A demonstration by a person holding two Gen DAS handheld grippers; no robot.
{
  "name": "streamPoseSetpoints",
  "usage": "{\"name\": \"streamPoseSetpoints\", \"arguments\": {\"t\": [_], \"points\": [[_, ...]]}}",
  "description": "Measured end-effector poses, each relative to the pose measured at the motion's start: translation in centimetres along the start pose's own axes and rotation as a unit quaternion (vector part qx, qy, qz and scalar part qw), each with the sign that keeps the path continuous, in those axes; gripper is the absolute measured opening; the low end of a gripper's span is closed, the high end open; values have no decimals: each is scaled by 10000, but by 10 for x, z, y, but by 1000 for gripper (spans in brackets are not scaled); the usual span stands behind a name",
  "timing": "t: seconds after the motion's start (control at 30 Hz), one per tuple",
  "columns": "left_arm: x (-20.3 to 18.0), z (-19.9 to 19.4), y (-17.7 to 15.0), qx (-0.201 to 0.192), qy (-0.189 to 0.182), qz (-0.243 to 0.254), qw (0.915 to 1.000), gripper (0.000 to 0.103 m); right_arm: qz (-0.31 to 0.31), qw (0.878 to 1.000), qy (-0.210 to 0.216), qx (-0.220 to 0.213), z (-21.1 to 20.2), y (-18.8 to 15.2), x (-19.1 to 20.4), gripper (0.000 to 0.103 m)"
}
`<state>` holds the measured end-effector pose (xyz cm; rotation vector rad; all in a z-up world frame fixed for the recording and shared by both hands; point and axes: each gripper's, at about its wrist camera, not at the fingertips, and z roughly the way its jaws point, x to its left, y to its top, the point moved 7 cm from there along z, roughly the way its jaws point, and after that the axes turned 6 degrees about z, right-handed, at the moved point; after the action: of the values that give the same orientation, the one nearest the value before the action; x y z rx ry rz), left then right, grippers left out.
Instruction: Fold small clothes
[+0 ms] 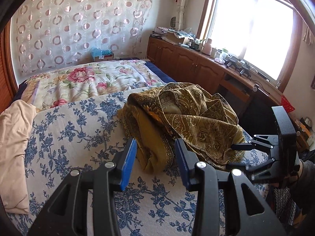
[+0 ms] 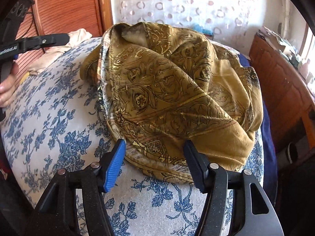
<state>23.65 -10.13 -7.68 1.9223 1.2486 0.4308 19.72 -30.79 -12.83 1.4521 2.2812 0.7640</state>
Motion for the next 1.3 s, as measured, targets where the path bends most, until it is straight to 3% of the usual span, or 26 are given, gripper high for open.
{"name": "streamPoseSetpoints", "arguments": {"t": [0.03,0.1,0.4,0.5,0.57,0.7,0.8,0.93,1.0,1.2,1.3], "points": [[1,1,0,6,-2,-9,10000,39,-30,10000,-86,-14,0,2,-3,27],[1,2,0,22,-6,-32,10000,39,-139,9999,-55,47,-2,4,-7,3],[3,9,1,97,28,-22,9999,39,-146,9950,-427,-889,-55,62,-47,1],[3,10,2,96,23,-27,9999,39,-152,9940,-276,-1048,-64,81,-50,1],[2,10,1,95,18,-37,9999,39,-180,9960,111,-872,-57,79,-40,1],[2,9,-1,92,-6,-49,9999,39,-210,9982,339,-454,-30,52,-22,2],[0,10,-2,120,-16,-21,9999,39,-94,9987,450,-219,-13,32,-13,9],[-2,9,-3,103,-38,-18,9999,39,-124,9982,580,-119,-6,16,3,48],[-2,7,-3,82,-39,-28,10000,39,-167,9980,612,-78,-4,9,11,55],[-3,5,-4,77,-38,-36,10000,39,-429,9987,266,-40,4,4,17,55],[-3,4,-5,83,-55,-40,9999,39,-401,9990,166,-71,4,6,10,3]]}}
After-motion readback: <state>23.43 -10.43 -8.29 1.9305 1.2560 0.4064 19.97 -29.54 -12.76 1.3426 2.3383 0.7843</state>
